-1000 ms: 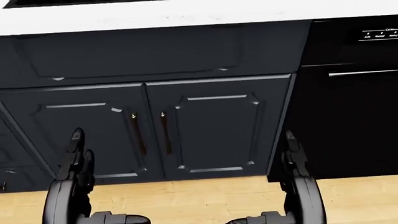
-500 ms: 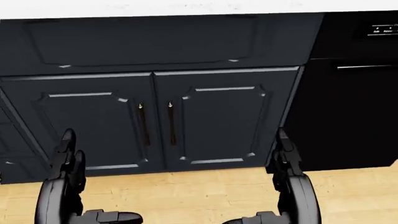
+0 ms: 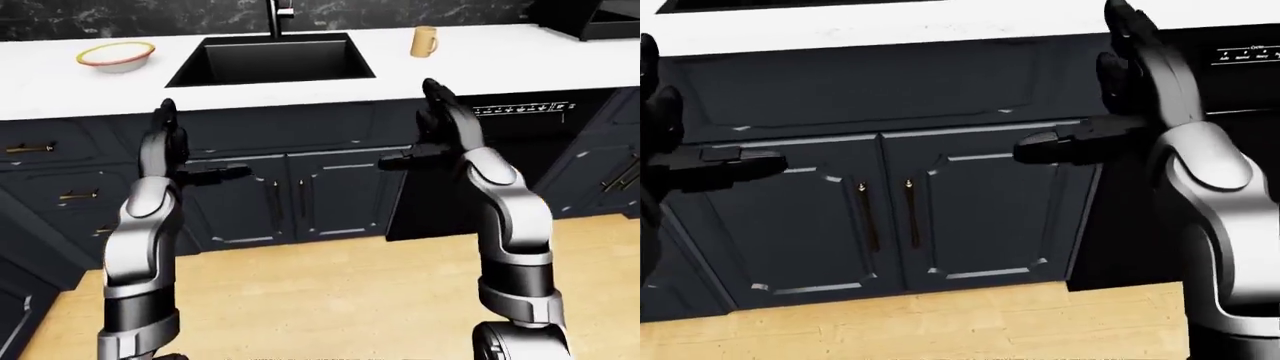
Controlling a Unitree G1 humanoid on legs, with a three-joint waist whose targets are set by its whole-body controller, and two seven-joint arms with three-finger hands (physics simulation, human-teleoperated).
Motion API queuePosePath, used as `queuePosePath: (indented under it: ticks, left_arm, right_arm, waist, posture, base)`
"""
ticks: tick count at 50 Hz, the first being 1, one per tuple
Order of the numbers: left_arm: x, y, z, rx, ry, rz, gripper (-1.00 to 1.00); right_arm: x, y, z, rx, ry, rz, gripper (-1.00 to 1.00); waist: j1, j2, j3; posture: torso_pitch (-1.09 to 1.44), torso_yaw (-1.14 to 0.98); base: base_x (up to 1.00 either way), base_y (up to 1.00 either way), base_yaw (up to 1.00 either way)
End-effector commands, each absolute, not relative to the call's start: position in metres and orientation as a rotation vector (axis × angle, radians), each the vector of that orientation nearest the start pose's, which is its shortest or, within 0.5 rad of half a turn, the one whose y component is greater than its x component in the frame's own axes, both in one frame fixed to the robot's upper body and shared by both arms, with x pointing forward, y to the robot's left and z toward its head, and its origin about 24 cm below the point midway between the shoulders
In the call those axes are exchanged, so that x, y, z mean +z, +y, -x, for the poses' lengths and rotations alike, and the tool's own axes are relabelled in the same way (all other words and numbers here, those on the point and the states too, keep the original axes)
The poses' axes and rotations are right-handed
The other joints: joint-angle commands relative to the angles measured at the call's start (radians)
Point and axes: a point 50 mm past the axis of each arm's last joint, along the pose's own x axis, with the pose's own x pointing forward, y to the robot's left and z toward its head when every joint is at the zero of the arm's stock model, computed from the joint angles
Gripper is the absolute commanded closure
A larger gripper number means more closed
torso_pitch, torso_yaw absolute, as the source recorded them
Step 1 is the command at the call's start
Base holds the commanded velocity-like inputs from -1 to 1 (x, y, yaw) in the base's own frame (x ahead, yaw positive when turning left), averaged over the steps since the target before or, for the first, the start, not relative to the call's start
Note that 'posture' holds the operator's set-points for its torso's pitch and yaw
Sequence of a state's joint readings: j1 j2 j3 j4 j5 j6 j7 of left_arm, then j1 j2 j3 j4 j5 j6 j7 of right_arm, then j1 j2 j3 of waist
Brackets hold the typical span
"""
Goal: Turn the sink spout to the right.
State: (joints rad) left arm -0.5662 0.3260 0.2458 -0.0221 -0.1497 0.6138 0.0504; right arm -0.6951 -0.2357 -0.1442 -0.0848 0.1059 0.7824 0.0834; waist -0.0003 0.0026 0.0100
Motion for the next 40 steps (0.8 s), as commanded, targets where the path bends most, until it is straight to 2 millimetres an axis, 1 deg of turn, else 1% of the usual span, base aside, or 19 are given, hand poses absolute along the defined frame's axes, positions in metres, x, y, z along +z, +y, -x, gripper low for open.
queuePosePath:
  ticks: [1, 2, 3, 4, 11, 13, 16, 17, 19, 22, 24, 26, 29, 31, 34, 36, 37, 38, 40]
  left_arm:
    - [0.205, 0.231, -0.337, 0.204, -0.099, -0.076, -1.00]
    - [0.208, 0.230, -0.339, 0.206, -0.101, -0.085, -1.00]
    - [0.211, 0.230, -0.342, 0.209, -0.103, -0.090, -1.00]
    - [0.215, 0.231, -0.346, 0.219, -0.108, -0.094, -1.00]
    - [0.236, 0.232, -0.355, 0.231, -0.115, -0.124, -1.00]
    - [0.241, 0.232, -0.357, 0.236, -0.119, -0.129, -1.00]
    - [0.246, 0.231, -0.355, 0.235, -0.127, -0.134, -1.00]
    - [0.247, 0.231, -0.355, 0.235, -0.129, -0.136, -1.00]
    - [0.249, 0.230, -0.354, 0.237, -0.133, -0.140, -1.00]
    - [0.252, 0.230, -0.352, 0.244, -0.146, -0.143, -1.00]
    - [0.253, 0.230, -0.352, 0.246, -0.148, -0.144, -1.00]
    - [0.253, 0.231, -0.351, 0.248, -0.150, -0.146, -1.00]
    - [0.255, 0.234, -0.350, 0.252, -0.153, -0.141, -1.00]
    - [0.256, 0.234, -0.349, 0.254, -0.155, -0.141, -1.00]
    - [0.257, 0.235, -0.348, 0.255, -0.157, -0.139, -1.00]
    - [0.257, 0.235, -0.348, 0.256, -0.157, -0.139, -1.00]
    - [0.257, 0.236, -0.348, 0.257, -0.157, -0.139, -1.00]
    - [0.258, 0.235, -0.347, 0.257, -0.159, -0.139, -1.00]
    - [0.258, 0.235, -0.346, 0.257, -0.160, -0.141, -1.00]
  right_arm:
    - [0.225, -0.172, -0.348, 0.083, -0.067, 0.068, -1.00]
    - [0.239, -0.174, -0.354, 0.085, -0.064, 0.059, -1.00]
    - [0.236, -0.176, -0.358, 0.080, -0.051, 0.066, -1.00]
    - [0.244, -0.178, -0.364, 0.065, -0.033, 0.086, -1.00]
    - [0.268, -0.181, -0.370, 0.059, -0.042, 0.090, -1.00]
    - [0.262, -0.182, -0.371, 0.055, -0.044, 0.091, -1.00]
    - [0.265, -0.183, -0.371, 0.049, -0.046, 0.089, -1.00]
    - [0.265, -0.183, -0.370, 0.049, -0.047, 0.093, -1.00]
    - [0.266, -0.183, -0.370, 0.049, -0.049, 0.097, -1.00]
    - [0.267, -0.184, -0.369, 0.047, -0.050, 0.104, -1.00]
    - [0.268, -0.184, -0.369, 0.046, -0.051, 0.107, -1.00]
    - [0.267, -0.183, -0.368, 0.046, -0.052, 0.112, -1.00]
    - [0.269, -0.183, -0.368, 0.047, -0.054, 0.113, -1.00]
    - [0.268, -0.183, -0.367, 0.049, -0.054, 0.113, -1.00]
    - [0.268, -0.182, -0.368, 0.050, -0.054, 0.113, -1.00]
    - [0.268, -0.182, -0.367, 0.050, -0.054, 0.112, -1.00]
    - [0.269, -0.182, -0.367, 0.050, -0.055, 0.112, -1.00]
    - [0.269, -0.182, -0.367, 0.051, -0.056, 0.111, -1.00]
    - [0.268, -0.182, -0.367, 0.052, -0.056, 0.112, -1.00]
  waist:
    - [-0.002, 0.002, -0.024]
    - [-0.002, 0.003, -0.022]
    - [-0.001, 0.003, -0.021]
    - [-0.003, 0.003, -0.021]
    - [0.000, 0.000, -0.016]
    - [0.000, 0.000, -0.013]
    - [0.001, -0.001, -0.011]
    - [-0.001, 0.004, -0.034]
    - [0.000, 0.005, -0.004]
    - [0.000, -0.007, 0.007]
    - [-0.001, -0.015, 0.011]
    - [-0.002, -0.009, 0.011]
    - [0.004, -0.018, -0.001]
    - [0.004, -0.010, -0.004]
    - [-0.002, 0.015, 0.008]
    - [-0.009, 0.051, 0.006]
    - [-0.013, 0.083, -0.005]
    - [-0.007, 0.058, -0.002]
    - [-0.008, 0.077, 0.005]
  posture:
    - [0.00, 0.00]
    - [0.00, 0.00]
    - [0.00, 0.00]
    - [0.00, 0.00]
    - [0.00, 0.00]
    - [0.00, 0.00]
    - [0.00, 0.00]
    - [0.00, 0.00]
    - [0.00, 0.00]
    - [0.00, 0.00]
    - [0.00, 0.00]
    - [0.00, 0.00]
    - [0.00, 0.00]
    - [0.00, 0.00]
    - [0.00, 0.00]
    - [0.00, 0.00]
    - [0.00, 0.00]
    - [0.00, 0.00]
    - [0.00, 0.00]
  base:
    - [0.00, 0.00, 0.00]
    - [0.00, 0.00, 0.00]
    - [0.00, 0.00, 0.00]
    - [0.00, 0.00, 0.00]
    - [0.00, 0.00, 0.00]
    - [0.00, 0.00, 0.00]
    - [0.01, 0.00, 0.00]
    - [0.14, 0.00, 0.00]
    - [0.18, 0.00, 0.00]
    - [0.19, 0.00, 0.00]
    - [0.18, 0.00, 0.00]
    - [0.19, 0.00, 0.00]
    - [0.19, 0.00, 0.00]
    - [0.19, 0.00, 0.00]
    - [0.19, 0.00, 0.00]
    - [0.19, 0.00, 0.00]
    - [0.18, 0.00, 0.00]
    - [0.19, 0.00, 0.00]
    - [0.18, 0.00, 0.00]
